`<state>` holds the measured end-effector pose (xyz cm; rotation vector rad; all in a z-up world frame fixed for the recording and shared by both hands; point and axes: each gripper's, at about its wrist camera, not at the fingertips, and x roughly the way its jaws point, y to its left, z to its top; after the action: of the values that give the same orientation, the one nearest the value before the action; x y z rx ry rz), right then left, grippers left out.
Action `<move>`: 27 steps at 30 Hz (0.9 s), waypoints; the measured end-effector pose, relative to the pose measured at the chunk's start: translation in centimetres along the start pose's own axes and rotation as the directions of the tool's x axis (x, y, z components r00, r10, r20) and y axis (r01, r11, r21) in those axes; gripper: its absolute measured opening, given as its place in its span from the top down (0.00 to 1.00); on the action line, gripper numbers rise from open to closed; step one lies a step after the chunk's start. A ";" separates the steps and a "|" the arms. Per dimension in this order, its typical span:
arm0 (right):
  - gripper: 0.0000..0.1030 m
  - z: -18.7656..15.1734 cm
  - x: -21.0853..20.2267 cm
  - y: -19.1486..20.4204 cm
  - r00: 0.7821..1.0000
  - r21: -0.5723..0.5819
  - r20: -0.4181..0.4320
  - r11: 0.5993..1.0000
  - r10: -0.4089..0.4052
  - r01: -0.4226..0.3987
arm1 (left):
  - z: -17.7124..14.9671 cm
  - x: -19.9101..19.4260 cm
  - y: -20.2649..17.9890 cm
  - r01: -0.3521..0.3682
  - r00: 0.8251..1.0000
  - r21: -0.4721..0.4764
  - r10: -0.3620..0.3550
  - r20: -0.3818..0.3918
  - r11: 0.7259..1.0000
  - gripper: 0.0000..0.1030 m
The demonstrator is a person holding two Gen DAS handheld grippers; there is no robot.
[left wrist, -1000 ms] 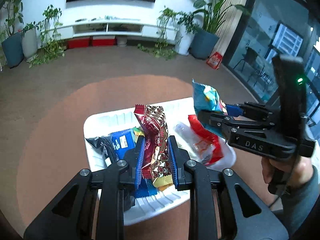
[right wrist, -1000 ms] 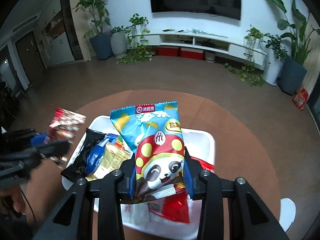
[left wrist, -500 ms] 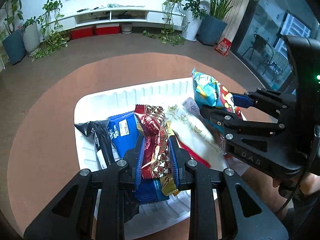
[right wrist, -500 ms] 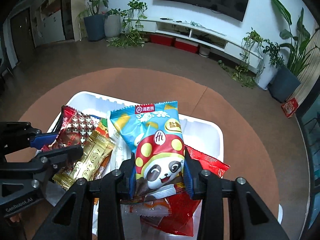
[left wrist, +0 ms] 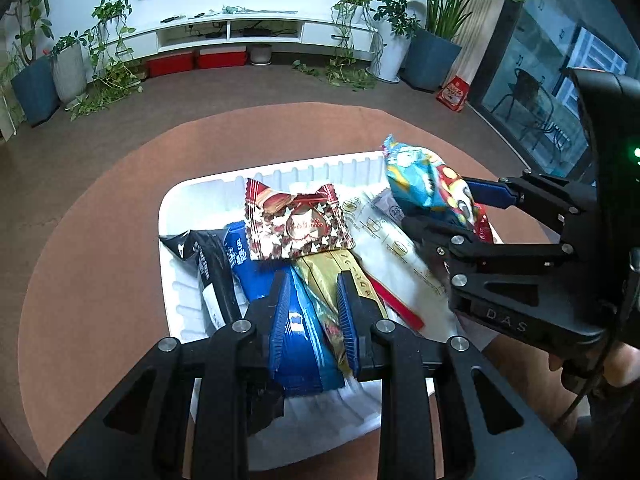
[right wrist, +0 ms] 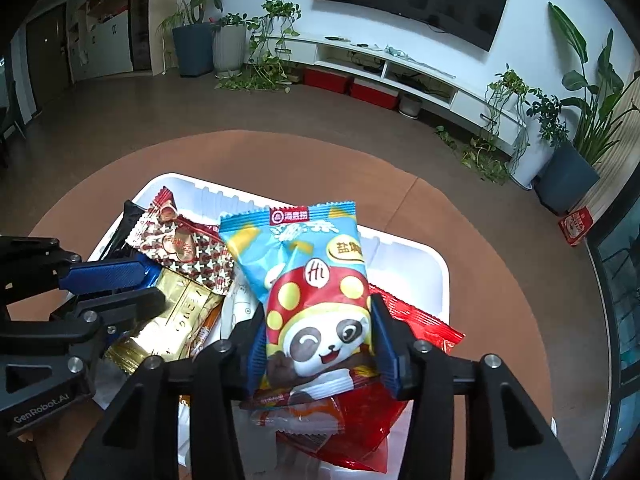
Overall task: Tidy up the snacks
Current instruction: 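Open both grippers and lift them away from the tray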
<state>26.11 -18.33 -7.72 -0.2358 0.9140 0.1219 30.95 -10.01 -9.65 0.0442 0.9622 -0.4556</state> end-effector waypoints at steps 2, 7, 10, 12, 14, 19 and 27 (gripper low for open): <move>0.41 -0.1 -0.2 0.0 1.000 -0.006 0.002 1.000 -0.002 0.002 | -0.2 -0.4 0.1 -0.002 1.000 -0.001 0.002 0.004 1.000 0.49; 0.33 0.1 -1.1 -0.3 1.000 0.004 0.017 1.000 0.001 -0.001 | -0.4 -2.5 0.3 0.010 0.999 -0.004 -0.009 0.040 1.000 0.27; 0.31 0.1 -1.7 -0.5 1.000 0.008 0.024 1.000 0.004 -0.004 | -0.8 -3.9 0.3 0.013 0.999 0.001 -0.013 0.053 1.000 0.20; 0.31 0.1 -2.2 -0.8 0.999 0.013 0.033 1.000 0.003 -0.003 | -1.1 -5.0 0.4 0.017 0.998 0.002 -0.017 0.062 1.000 0.18; 0.30 0.1 -2.8 -1.4 0.999 0.024 0.042 1.000 0.006 -0.006 | -1.3 -5.8 0.1 0.014 0.997 0.004 -0.014 0.077 1.000 0.12; 0.28 0.1 -4.7 -3.5 0.997 0.082 0.074 0.996 0.035 -0.041 | -3.3 -8.6 -0.9 0.025 0.993 0.027 -0.028 0.111 0.999 0.01; 0.24 -0.5 -7.8 -5.9 0.990 0.134 0.131 0.988 0.058 -0.076 | -6.7 -11.0 -3.1 0.039 0.989 0.146 -0.059 0.134 0.989 0.01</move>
<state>22.22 -24.15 -0.94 -0.0673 0.7999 0.1339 19.12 -7.33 -4.20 0.1177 0.7948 -0.5653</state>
